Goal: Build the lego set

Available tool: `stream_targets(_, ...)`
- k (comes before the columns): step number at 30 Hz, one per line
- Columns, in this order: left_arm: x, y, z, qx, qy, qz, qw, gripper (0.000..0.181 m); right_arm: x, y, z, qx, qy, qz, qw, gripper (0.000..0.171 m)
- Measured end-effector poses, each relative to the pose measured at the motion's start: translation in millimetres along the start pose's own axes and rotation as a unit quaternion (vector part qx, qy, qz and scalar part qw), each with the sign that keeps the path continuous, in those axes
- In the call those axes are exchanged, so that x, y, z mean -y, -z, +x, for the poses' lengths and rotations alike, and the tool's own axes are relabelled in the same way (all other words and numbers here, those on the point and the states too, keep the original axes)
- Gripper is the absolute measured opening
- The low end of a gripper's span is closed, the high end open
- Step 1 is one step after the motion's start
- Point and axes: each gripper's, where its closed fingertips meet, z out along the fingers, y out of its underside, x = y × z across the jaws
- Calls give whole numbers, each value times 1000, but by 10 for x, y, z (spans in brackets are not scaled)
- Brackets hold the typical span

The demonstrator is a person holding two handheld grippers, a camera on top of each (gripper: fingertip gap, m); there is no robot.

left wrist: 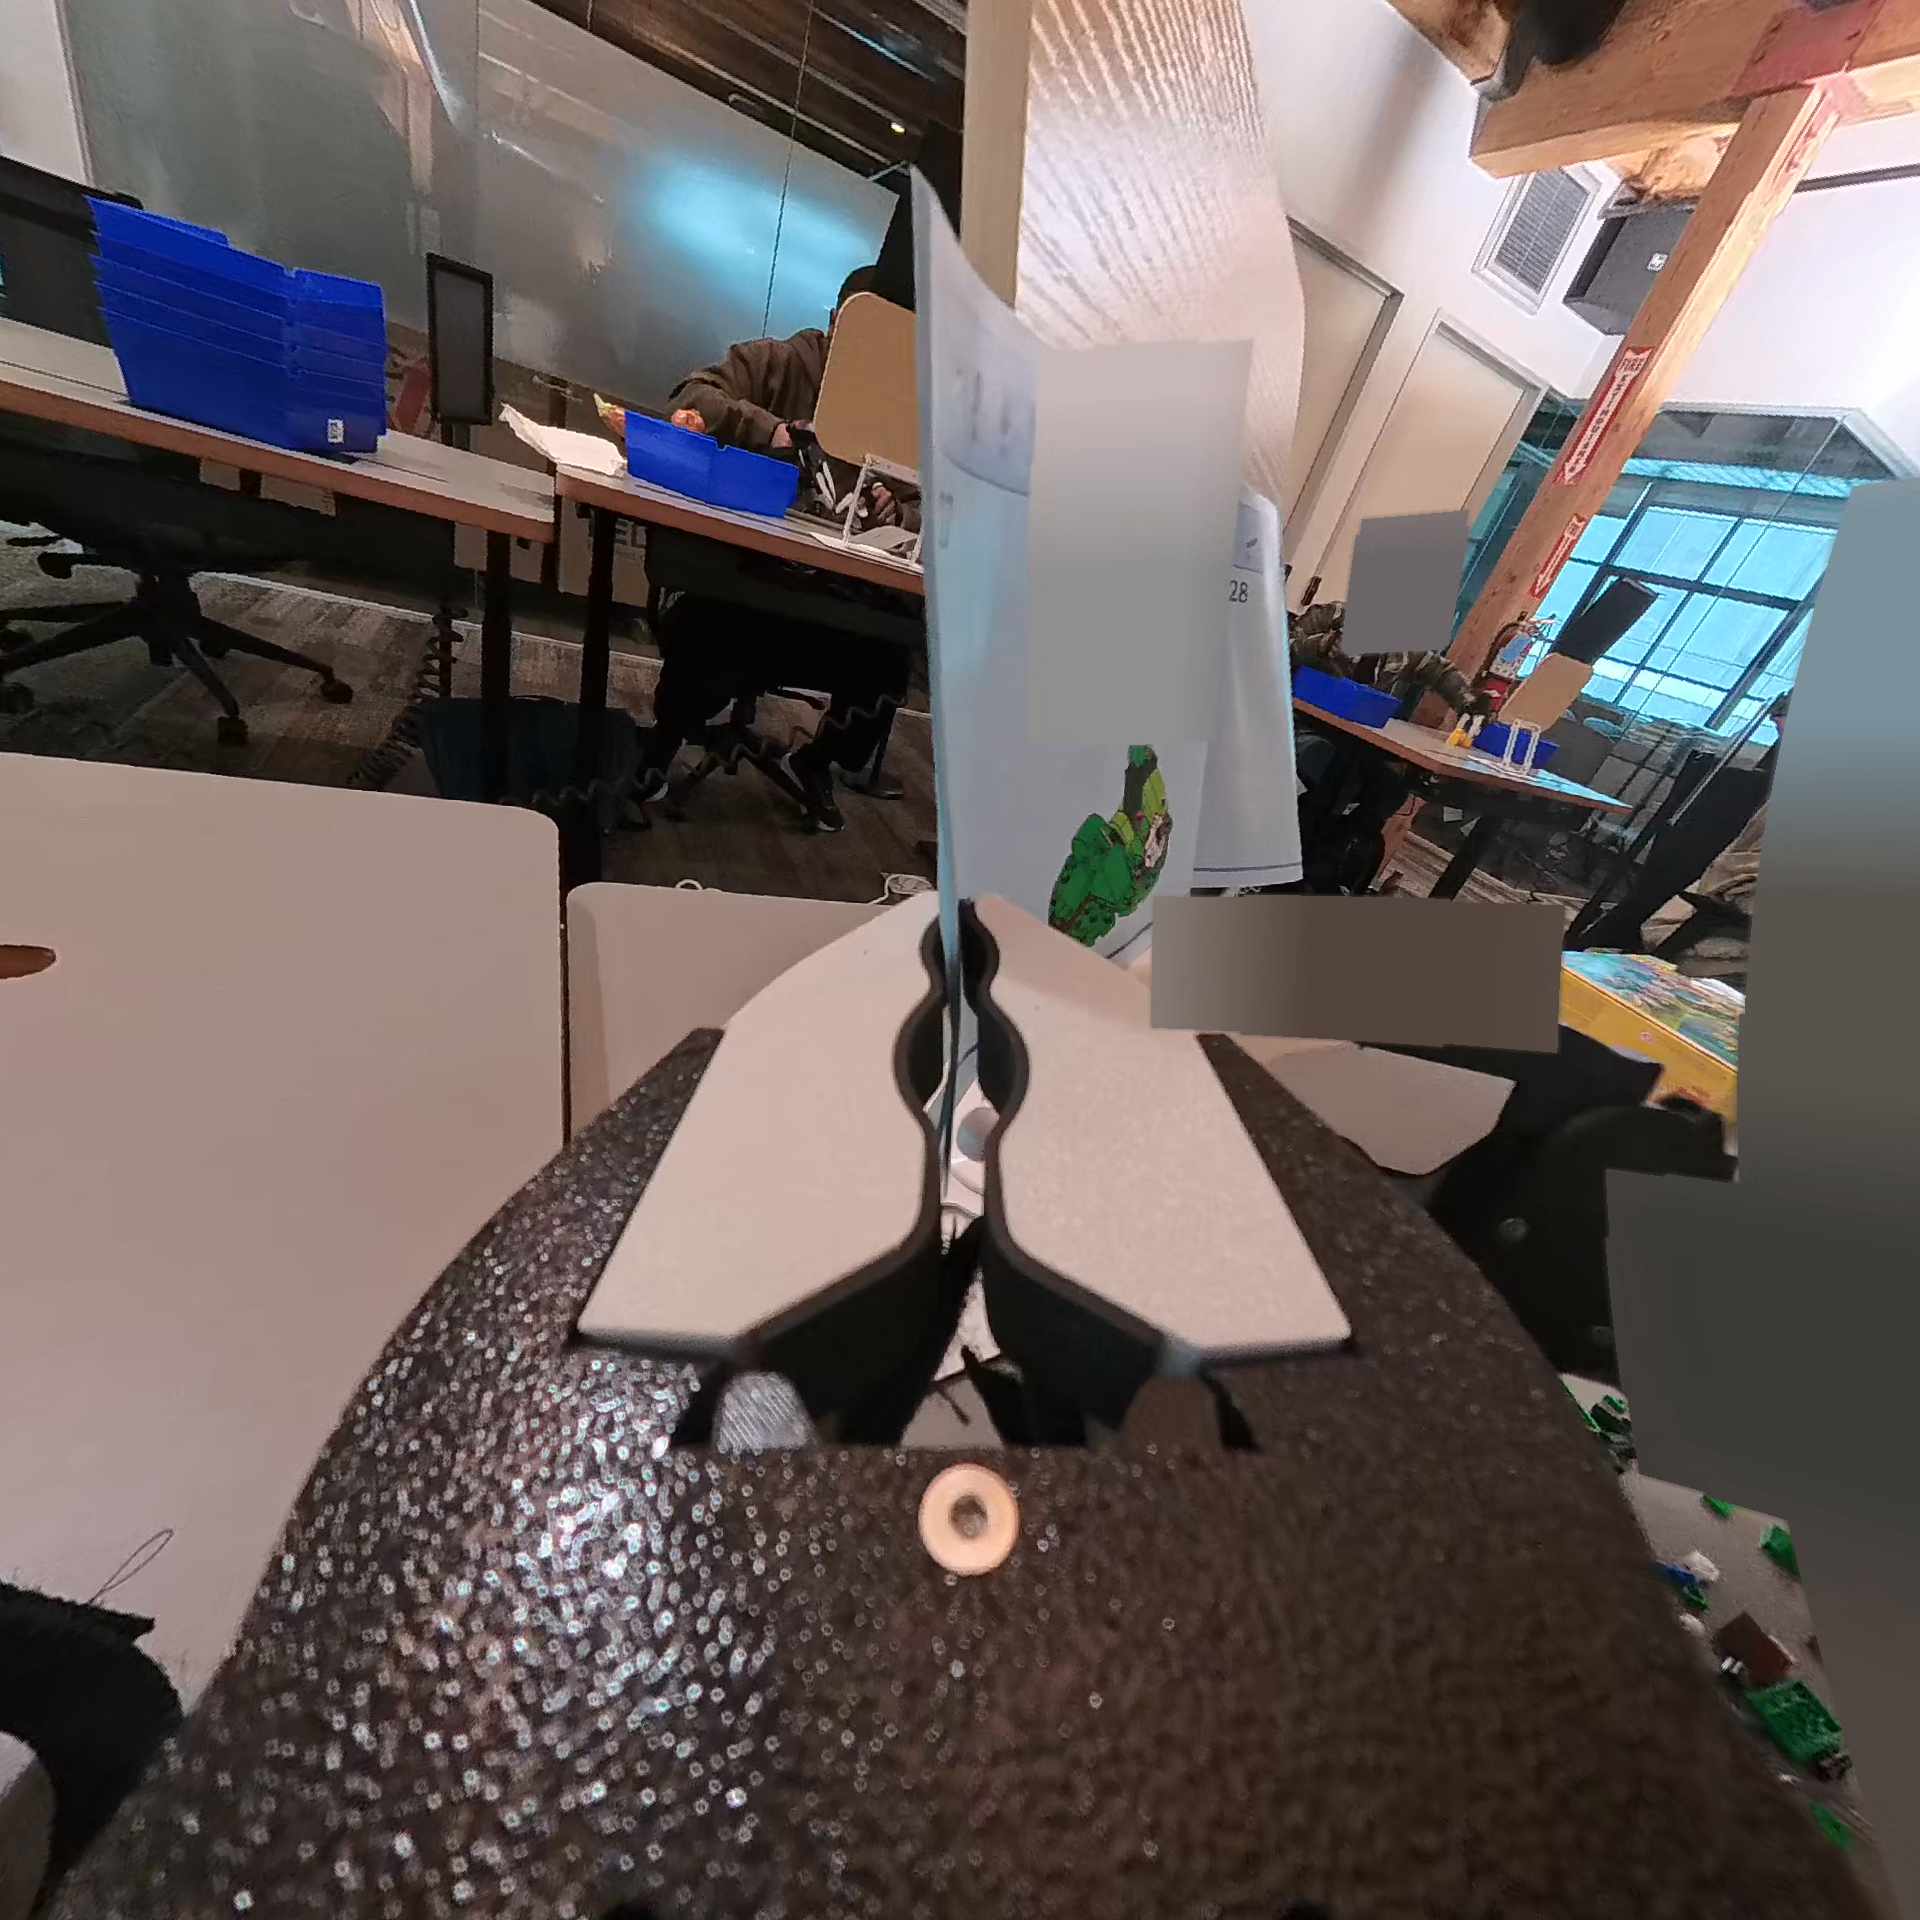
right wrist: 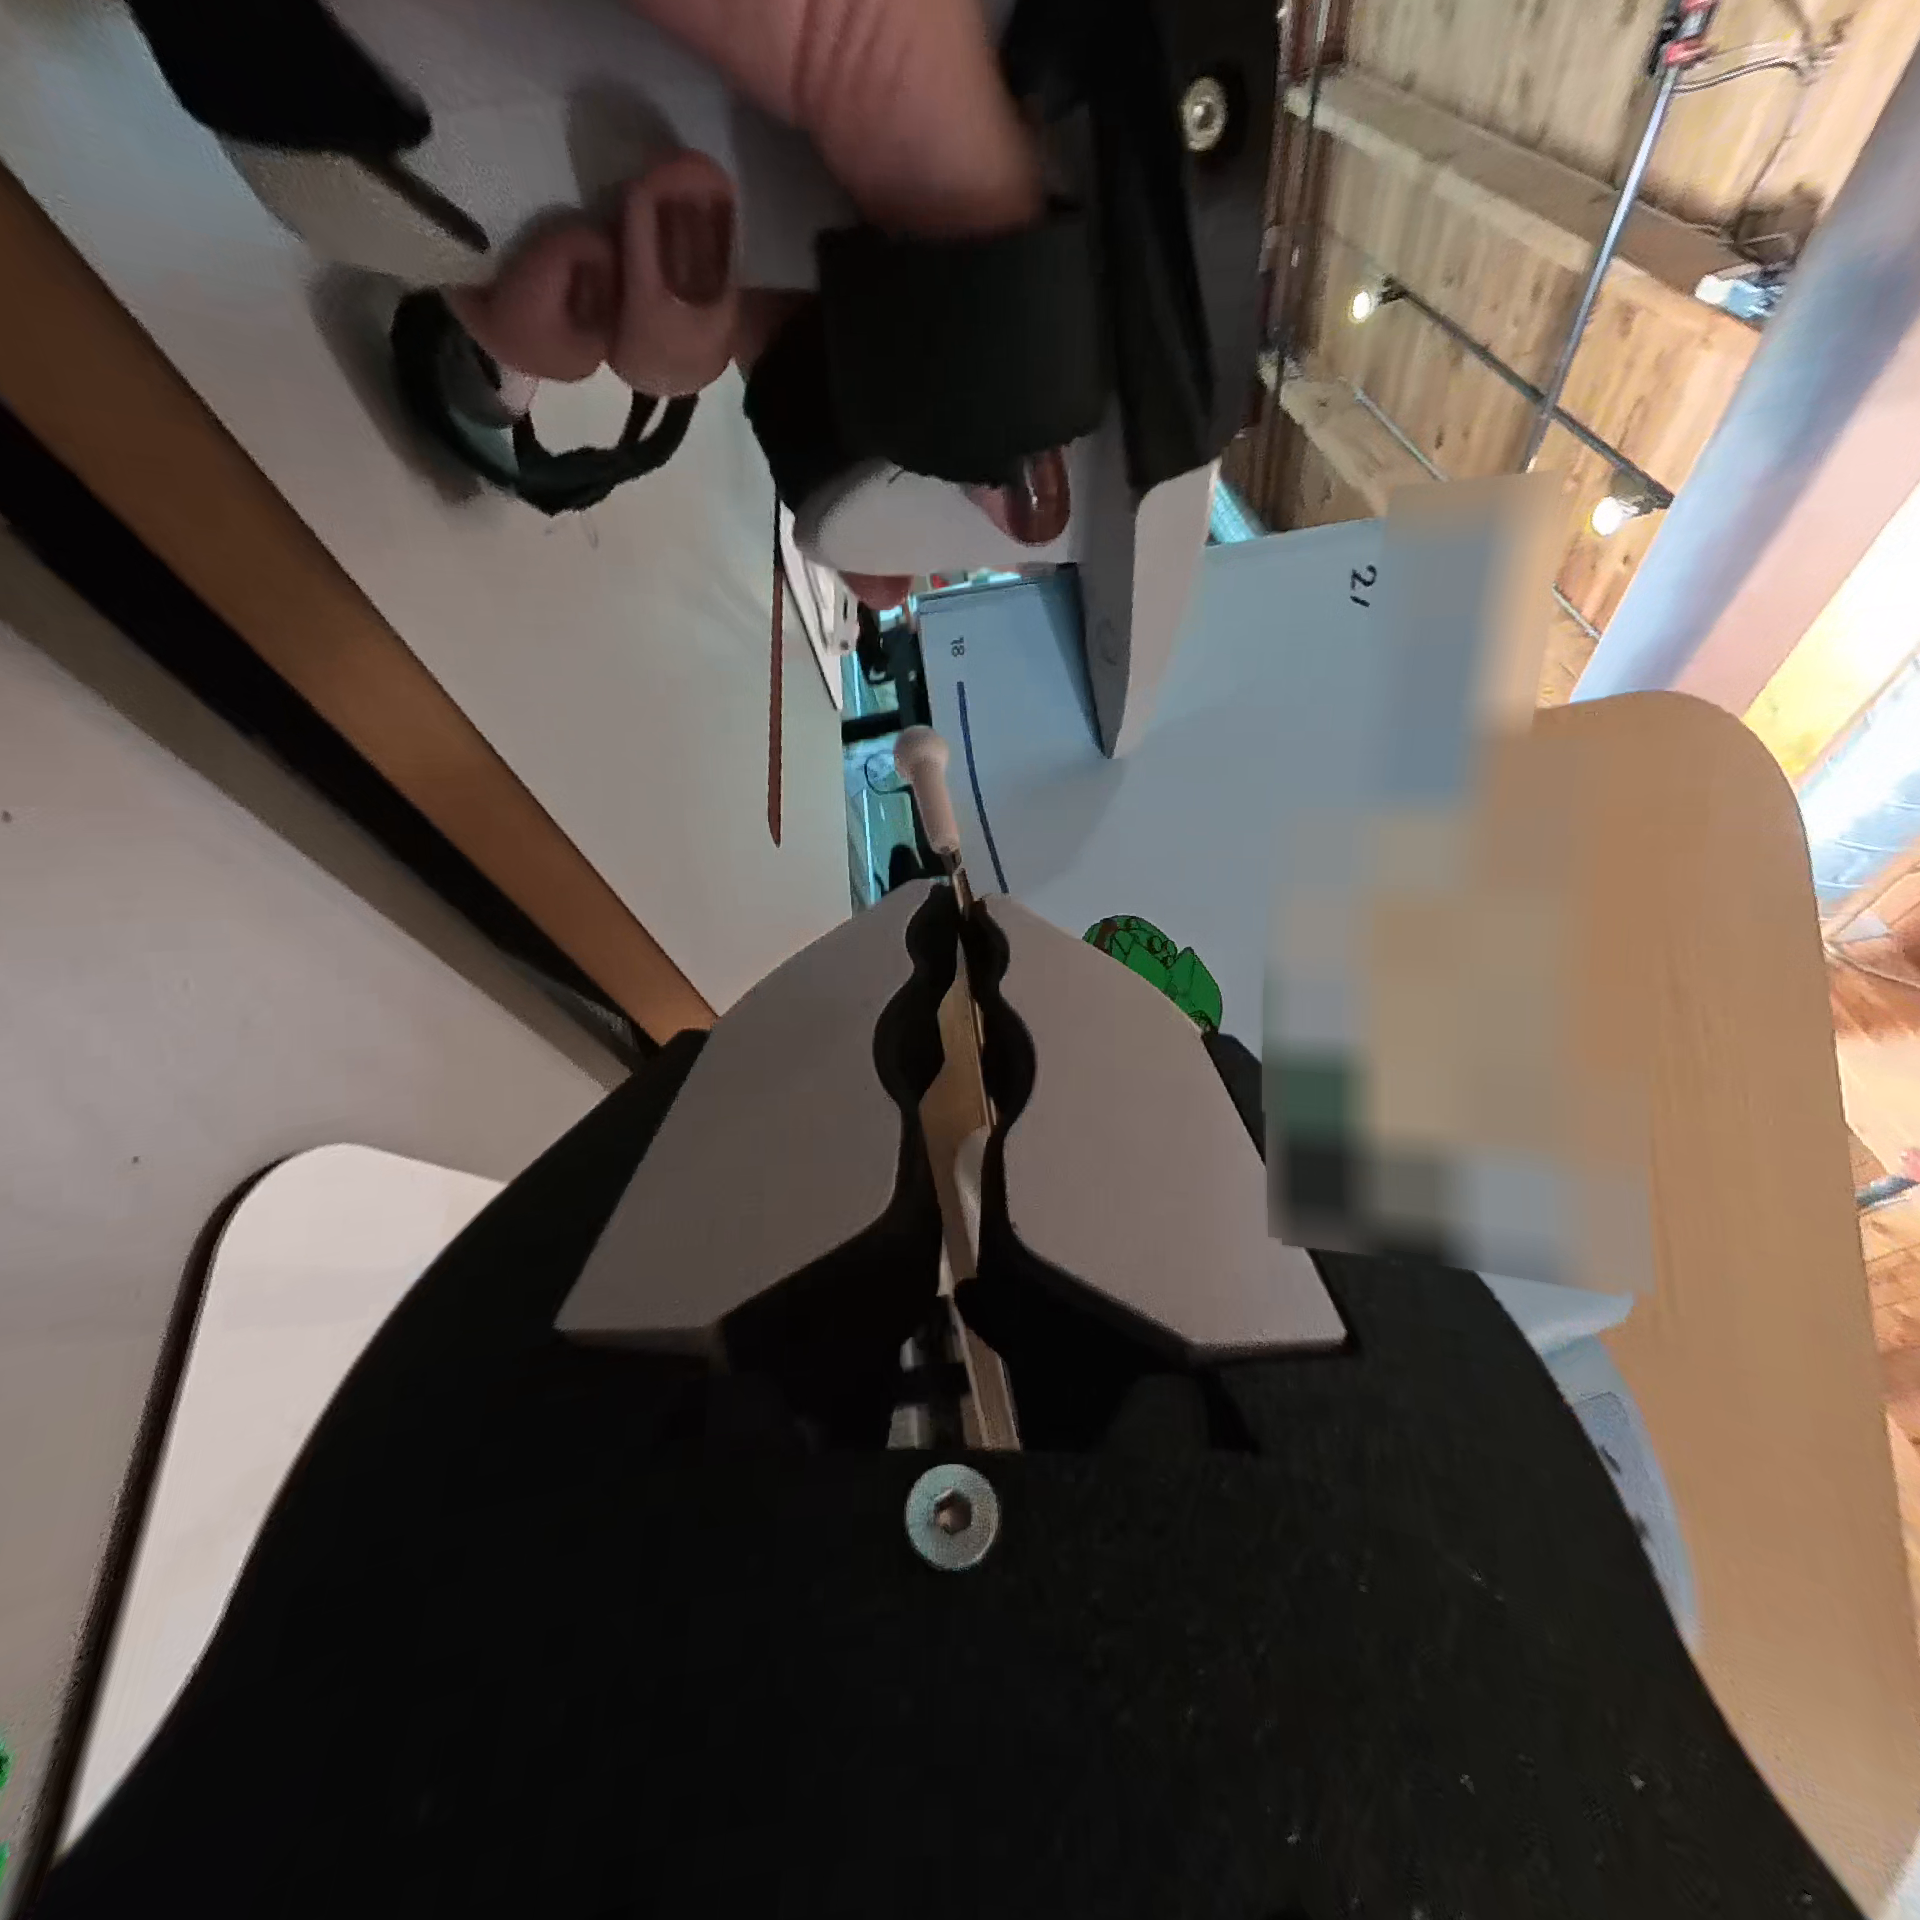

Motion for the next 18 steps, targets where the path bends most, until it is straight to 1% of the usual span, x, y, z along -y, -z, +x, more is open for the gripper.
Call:
stream_targets(3, 2, 2, 1, -2, 4, 2, 1000, 0, 10, 2, 17, -16, -34, 15, 999, 2)
stream_targets(8, 1, 7, -21, -7, 29, 9, 1000, 3, 18, -12, 135, -41, -134, 34, 990, 2)
stream_targets(13, 1, 14, -24, -13, 39, 12, 999, 3, -13, -7, 321, -74, -230, 48, 969, 0)
stream_targets(18, 2, 16, -24, -13, 40, 12, 999, 3, -123, -15, 480, -112, -302, 31, 946, 0)
